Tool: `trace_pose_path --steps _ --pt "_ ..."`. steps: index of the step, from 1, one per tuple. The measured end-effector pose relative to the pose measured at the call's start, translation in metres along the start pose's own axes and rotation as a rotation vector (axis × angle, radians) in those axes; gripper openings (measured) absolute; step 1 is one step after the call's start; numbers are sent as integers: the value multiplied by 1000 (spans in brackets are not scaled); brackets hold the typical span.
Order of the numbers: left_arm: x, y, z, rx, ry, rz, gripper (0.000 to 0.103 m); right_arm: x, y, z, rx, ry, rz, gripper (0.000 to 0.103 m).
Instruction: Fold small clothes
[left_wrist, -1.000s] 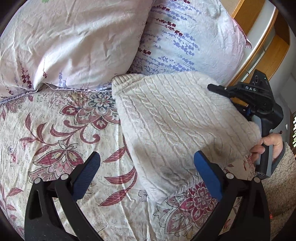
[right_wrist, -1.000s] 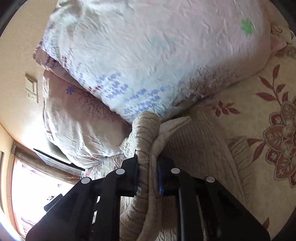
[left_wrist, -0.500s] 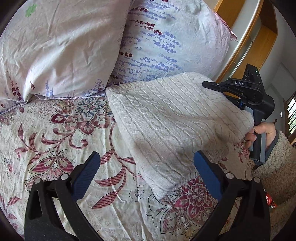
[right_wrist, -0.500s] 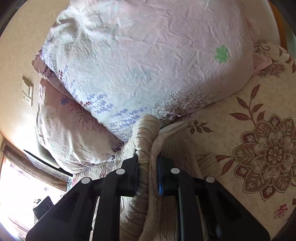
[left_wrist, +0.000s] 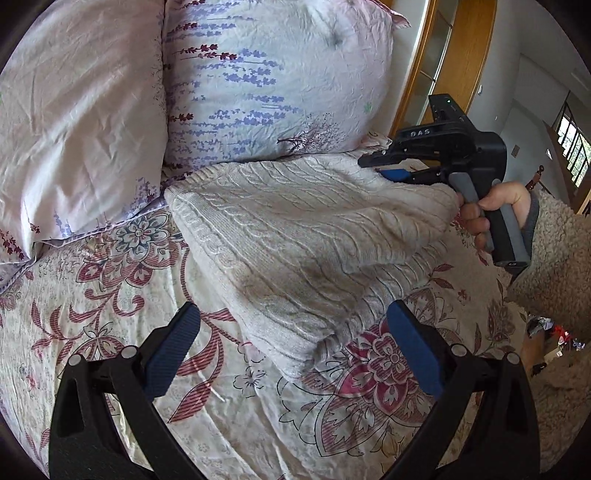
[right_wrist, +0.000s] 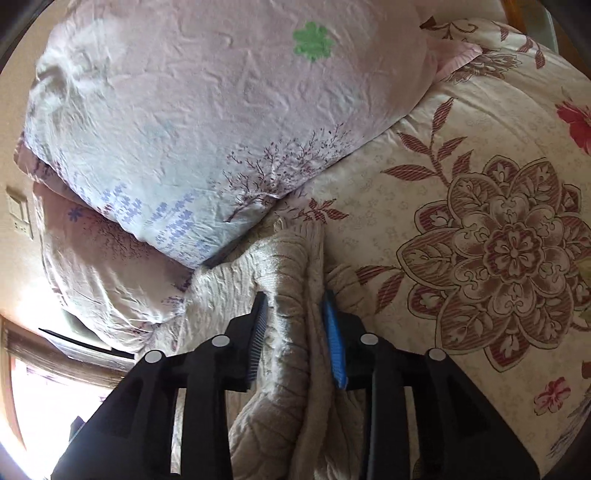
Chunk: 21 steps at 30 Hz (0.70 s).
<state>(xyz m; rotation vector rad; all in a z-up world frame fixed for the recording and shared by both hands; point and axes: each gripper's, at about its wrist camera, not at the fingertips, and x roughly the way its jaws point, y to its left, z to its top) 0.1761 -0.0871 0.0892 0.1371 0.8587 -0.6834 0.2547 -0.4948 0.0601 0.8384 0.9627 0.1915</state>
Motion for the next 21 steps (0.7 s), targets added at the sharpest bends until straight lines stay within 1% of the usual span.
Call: trace_pose_path --steps 2,3,8,14,15,16,18,19,21 --pt "1 1 -1 -2 6 6 101 -14 -1 -2 16 -18 46 53" --pt "2 1 -1 -3 9 8 101 -19 0 -4 14 -16 58 54" --pt "6 1 -3 1 30 16 101 -25 6 -21 -13 54 74 54" --pt "10 1 -6 12 45 26 101 -23 6 -34 0 90 61 53" --pt "10 1 -7 12 46 27 101 -22 7 -36 -3 94 66 52" --pt "10 1 -7 12 45 29 101 -22 10 -38 -16 100 68 47" --pt "9 1 -8 12 36 37 101 -20 16 -40 -53 107 60 32" --pt "10 2 -8 13 32 40 101 -20 20 -41 -76 104 42 19" --pt "10 2 -9 16 30 44 101 -24 25 -41 -105 64 25 16"
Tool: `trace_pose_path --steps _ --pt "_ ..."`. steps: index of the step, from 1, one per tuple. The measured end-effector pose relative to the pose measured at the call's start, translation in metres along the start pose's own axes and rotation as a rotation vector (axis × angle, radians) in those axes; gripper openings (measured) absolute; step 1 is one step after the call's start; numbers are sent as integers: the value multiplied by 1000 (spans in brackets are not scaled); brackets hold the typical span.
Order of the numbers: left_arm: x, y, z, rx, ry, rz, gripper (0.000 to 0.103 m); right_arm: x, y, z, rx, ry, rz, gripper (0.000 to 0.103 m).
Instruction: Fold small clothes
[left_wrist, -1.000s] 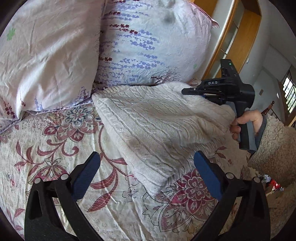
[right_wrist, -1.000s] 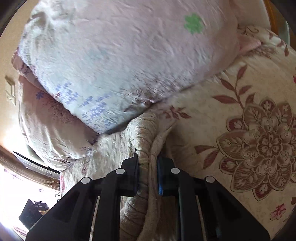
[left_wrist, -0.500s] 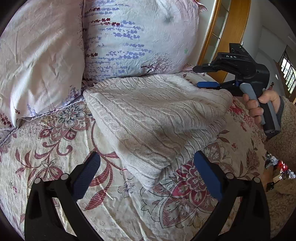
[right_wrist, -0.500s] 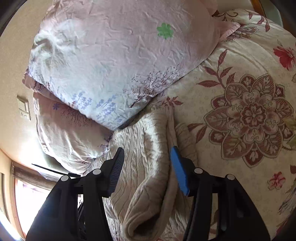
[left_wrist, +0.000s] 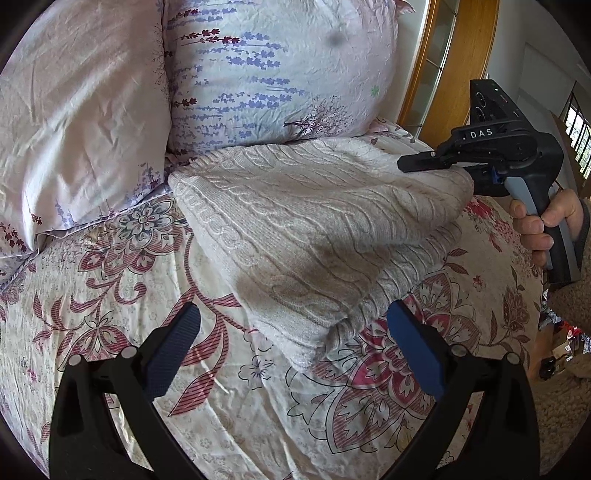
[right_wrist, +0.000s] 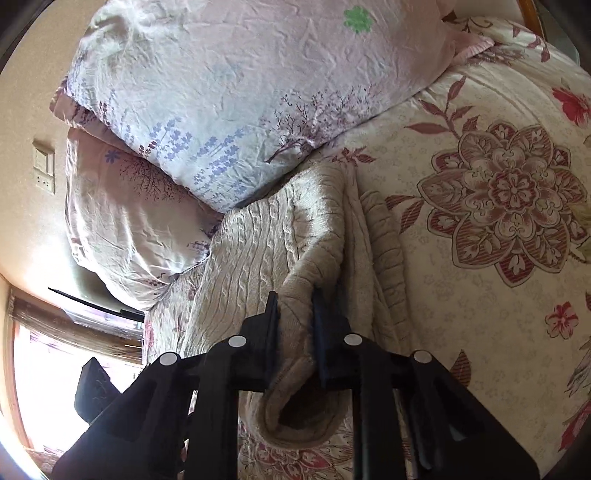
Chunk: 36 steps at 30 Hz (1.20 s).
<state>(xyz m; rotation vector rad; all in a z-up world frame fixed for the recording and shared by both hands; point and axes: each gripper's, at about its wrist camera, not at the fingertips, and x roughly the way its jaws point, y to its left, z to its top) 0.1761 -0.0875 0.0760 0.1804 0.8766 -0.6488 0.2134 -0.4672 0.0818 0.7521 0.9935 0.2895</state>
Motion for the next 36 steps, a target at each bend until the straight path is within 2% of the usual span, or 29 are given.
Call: trace_pose_path --steps 9,11,13,16,17,19,21,22,23,24,29,30,31,32,34,36 --pt "0 -1 1 29 -15 41 101 -39 21 8 -37 -168 85 13" --pt "1 -1 1 40 -11 46 101 -44 23 5 -62 -192 73 13" --pt "1 -2 0 50 -9 51 101 -40 14 1 -62 -182 -8 13" --pt "4 -2 -1 53 1 45 101 -24 -21 -4 46 -119 -115 13" --pt "4 -2 -1 53 5 44 101 -18 -32 -6 83 -89 -123 13" --pt "5 -3 -1 59 8 46 101 -14 -44 -12 144 -64 -85 14" --pt "5 -4 -2 67 6 52 101 -22 -46 -14 171 -77 -34 21" --pt "5 -3 -2 67 5 53 101 -27 -46 -15 178 -80 -12 29" --pt "5 -3 -2 67 4 52 101 -32 -47 -15 183 -81 5 42" --pt "6 -3 -2 66 3 51 101 -37 -47 -17 185 -85 18 47" --pt "8 -7 -3 92 5 53 101 -52 -40 -29 148 -78 50 48" --pt "8 -8 -3 95 6 52 101 -50 -37 -31 137 -65 48 47" --pt "8 -8 -3 95 6 51 101 -45 -35 -33 123 -44 33 40" --pt "9 -8 -3 96 7 50 101 -41 -33 -35 103 -31 9 18" --pt "9 -9 -3 101 8 54 101 -40 -28 -38 80 -53 -12 15" --pt "9 -9 -3 104 4 60 101 -49 -23 -35 80 -115 26 13"
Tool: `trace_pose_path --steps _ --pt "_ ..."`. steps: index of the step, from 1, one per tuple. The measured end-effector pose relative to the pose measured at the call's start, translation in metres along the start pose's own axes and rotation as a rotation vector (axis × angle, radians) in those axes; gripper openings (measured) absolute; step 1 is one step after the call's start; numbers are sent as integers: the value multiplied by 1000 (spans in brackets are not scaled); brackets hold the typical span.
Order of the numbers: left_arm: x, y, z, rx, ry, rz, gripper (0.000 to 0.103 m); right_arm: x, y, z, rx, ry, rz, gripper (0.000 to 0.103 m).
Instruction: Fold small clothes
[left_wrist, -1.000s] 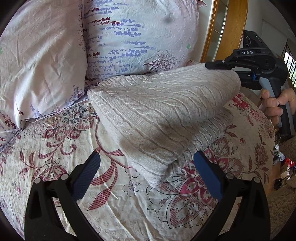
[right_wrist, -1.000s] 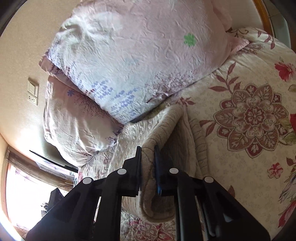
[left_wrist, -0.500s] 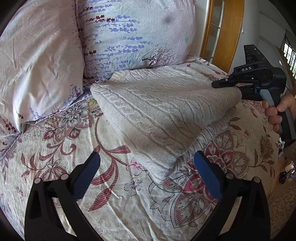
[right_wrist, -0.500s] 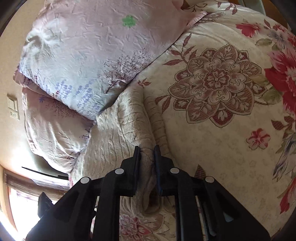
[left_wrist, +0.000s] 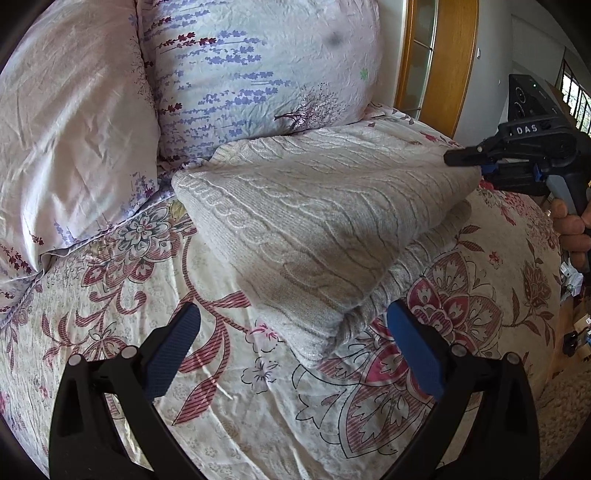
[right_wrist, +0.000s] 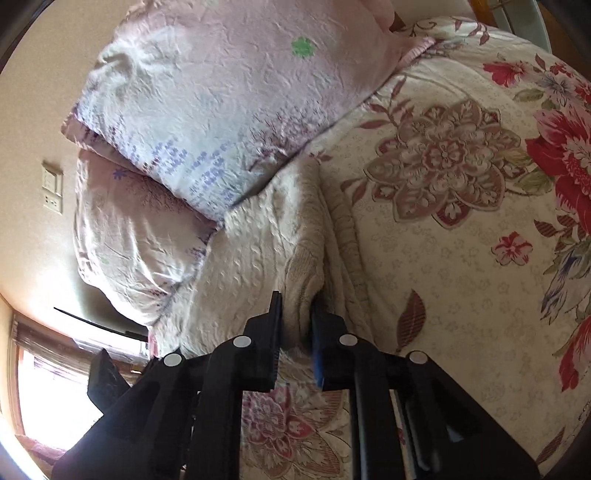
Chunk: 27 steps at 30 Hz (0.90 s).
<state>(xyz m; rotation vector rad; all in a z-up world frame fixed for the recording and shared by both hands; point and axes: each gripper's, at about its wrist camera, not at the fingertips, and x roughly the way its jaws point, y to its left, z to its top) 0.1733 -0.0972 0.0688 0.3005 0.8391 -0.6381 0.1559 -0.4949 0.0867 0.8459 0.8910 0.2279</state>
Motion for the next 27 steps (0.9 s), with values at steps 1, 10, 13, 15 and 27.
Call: trace_pose_path --steps 1,10,13,15,27 --pt "0 0 0 -1 -3 4 101 -5 5 3 -7 -30 17 12" --pt "1 9 0 -14 -15 73 101 -22 22 21 -72 -91 61 6" --pt "2 9 0 -10 -6 74 101 -17 11 17 -26 -50 21 12" --pt "2 8 -1 -9 -5 63 101 -18 5 15 -1 -45 -13 47" --pt "-1 3 -1 5 -16 32 101 17 17 0 -65 53 -49 10"
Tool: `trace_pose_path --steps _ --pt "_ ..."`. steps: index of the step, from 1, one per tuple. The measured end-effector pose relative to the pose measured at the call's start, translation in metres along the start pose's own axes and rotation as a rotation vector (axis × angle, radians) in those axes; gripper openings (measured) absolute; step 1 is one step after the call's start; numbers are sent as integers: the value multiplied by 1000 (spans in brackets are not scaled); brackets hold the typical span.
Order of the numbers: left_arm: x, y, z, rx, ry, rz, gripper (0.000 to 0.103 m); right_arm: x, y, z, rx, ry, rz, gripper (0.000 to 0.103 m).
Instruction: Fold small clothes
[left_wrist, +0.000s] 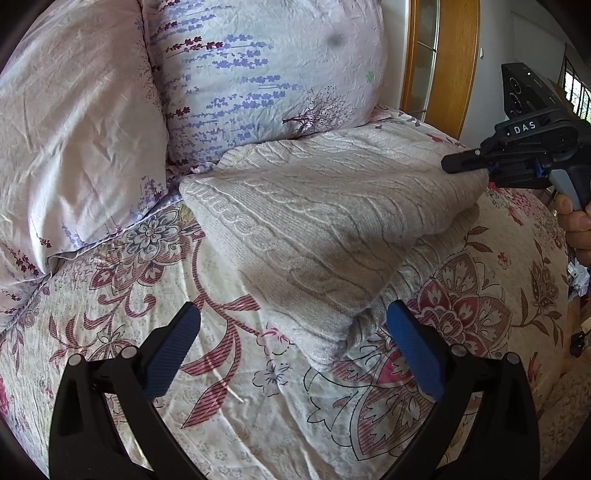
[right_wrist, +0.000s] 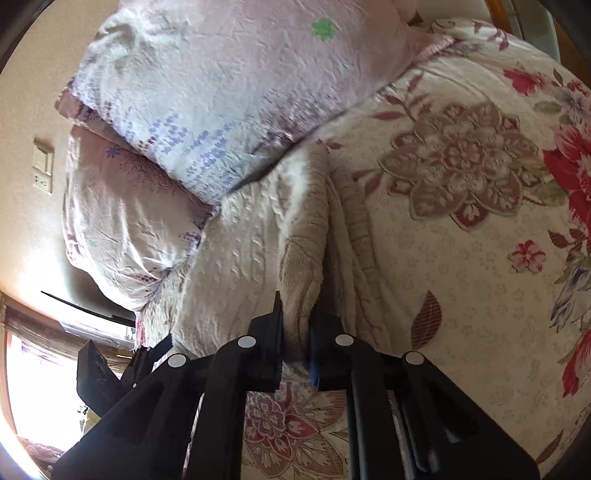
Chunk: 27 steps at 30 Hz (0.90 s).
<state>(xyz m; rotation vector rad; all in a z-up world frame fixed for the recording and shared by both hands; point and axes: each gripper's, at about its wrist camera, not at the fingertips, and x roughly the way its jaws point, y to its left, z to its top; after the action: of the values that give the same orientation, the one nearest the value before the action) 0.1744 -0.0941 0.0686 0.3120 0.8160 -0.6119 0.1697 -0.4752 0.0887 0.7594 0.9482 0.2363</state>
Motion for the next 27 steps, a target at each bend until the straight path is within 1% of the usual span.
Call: trace_pose_path --steps 2,3,4,6,9,13,15,18,20,22,23,27 --pt "-1 2 0 -7 -1 9 101 -17 9 5 -8 -72 61 9" --pt "-1 3 0 -11 -1 12 101 -26 13 8 -16 -108 80 9" --pt "-1 4 0 -15 -1 16 101 -31 15 11 -30 -122 78 9" --pt "-1 5 -1 -20 -2 21 101 -29 15 12 -64 -105 24 9" --pt "0 7 -1 -24 0 35 101 -14 -1 4 -30 -46 -38 9" --pt "1 9 -3 -24 9 45 101 -6 -19 -9 15 -16 -68 9" --pt "2 9 -5 -14 19 51 101 -8 -22 -13 31 -17 -60 9" --pt "1 7 -7 4 21 56 101 -17 -12 -10 16 -59 -10 9" --pt "3 9 -8 5 32 81 101 -19 -3 -6 -26 -65 -25 9" --pt "2 15 -10 -31 32 81 101 -13 -4 -5 -47 -41 -72 9" --pt "2 20 -11 -58 32 79 101 -10 -9 -7 -32 -25 -85 9" --pt "1 33 -16 -147 43 68 101 0 -21 -18 8 13 -104 9"
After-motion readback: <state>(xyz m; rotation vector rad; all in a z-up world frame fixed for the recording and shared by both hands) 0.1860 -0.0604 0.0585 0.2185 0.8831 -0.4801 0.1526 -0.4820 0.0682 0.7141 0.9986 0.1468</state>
